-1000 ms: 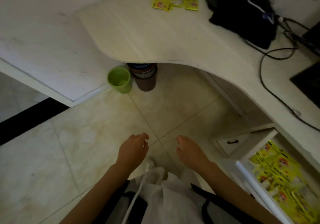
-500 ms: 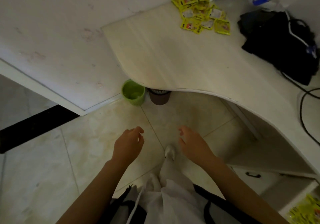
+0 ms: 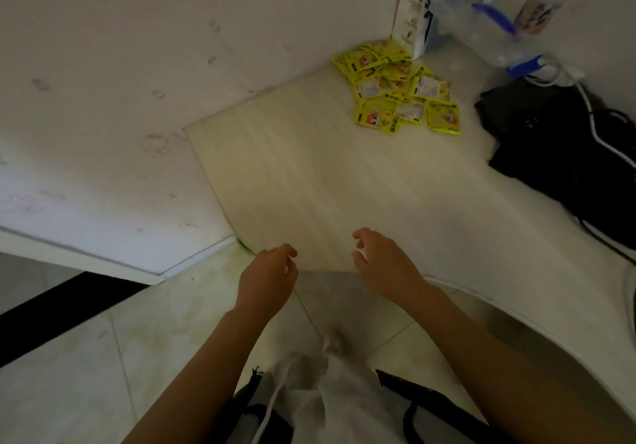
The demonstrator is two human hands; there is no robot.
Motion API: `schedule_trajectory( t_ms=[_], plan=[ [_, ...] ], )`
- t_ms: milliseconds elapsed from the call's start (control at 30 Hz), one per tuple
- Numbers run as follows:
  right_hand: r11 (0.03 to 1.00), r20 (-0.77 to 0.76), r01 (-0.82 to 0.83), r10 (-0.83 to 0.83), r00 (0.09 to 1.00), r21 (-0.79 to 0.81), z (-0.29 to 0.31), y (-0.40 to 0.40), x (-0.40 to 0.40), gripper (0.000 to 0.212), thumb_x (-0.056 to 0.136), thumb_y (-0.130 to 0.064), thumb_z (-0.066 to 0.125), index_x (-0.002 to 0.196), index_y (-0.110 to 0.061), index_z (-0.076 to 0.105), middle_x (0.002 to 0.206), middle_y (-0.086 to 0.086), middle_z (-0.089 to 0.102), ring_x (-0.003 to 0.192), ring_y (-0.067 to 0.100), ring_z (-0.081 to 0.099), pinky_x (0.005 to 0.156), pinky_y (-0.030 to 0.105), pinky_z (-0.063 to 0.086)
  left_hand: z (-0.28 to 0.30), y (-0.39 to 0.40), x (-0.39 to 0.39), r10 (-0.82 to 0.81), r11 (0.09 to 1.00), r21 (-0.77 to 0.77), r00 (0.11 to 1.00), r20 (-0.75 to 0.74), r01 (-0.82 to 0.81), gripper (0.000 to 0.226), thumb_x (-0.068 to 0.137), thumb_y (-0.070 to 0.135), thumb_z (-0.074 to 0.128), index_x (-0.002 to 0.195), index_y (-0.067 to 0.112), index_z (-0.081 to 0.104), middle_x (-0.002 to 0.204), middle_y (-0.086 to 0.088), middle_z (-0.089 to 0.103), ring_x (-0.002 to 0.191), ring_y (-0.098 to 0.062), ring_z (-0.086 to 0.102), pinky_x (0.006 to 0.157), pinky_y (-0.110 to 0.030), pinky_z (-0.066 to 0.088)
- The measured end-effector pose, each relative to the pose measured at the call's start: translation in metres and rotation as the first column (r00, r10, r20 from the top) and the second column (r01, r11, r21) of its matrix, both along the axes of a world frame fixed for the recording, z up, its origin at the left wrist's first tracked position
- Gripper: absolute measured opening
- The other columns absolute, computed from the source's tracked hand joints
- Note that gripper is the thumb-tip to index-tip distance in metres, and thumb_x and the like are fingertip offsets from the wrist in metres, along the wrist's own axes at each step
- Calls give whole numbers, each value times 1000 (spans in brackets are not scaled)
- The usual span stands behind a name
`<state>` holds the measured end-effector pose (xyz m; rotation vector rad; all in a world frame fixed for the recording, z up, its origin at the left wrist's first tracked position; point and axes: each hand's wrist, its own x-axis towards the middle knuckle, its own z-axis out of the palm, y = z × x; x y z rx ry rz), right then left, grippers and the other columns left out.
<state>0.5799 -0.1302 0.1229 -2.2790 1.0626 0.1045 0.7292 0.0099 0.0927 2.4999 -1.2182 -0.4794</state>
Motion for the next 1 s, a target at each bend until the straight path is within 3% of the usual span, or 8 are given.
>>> schedule_trajectory(
  t_ms=[400,667,1000],
  plan=[
    [990,-21,143,-143,989,-10,-1,-97,74,36,97,-25,43,131,-14,45,126,7,56,111,24,57,91,34,46,-2,-119,104,-187,982,16,982,-21,187,23,94,26,46,113,26,58,102,5,65,90,-13,57,77,-29,48],
    [955,-67,297,-297,952,-8,-1,-147,98,35,96,-25,46,129,-14,47,126,7,57,114,24,55,93,34,44,5,-214,170,-418,907,70,908,21,416,23,94,24,46,114,24,57,108,0,65,98,-20,58,82,-37,51],
    [936,-104,350,-353,930,-45,-4,-242,93,34,96,-24,46,128,-12,48,122,10,58,115,26,54,96,35,43,7,-342,167,-543,838,76,839,19,540,25,92,21,47,114,21,57,114,-1,62,110,-23,54,87,-37,47]
  ],
)
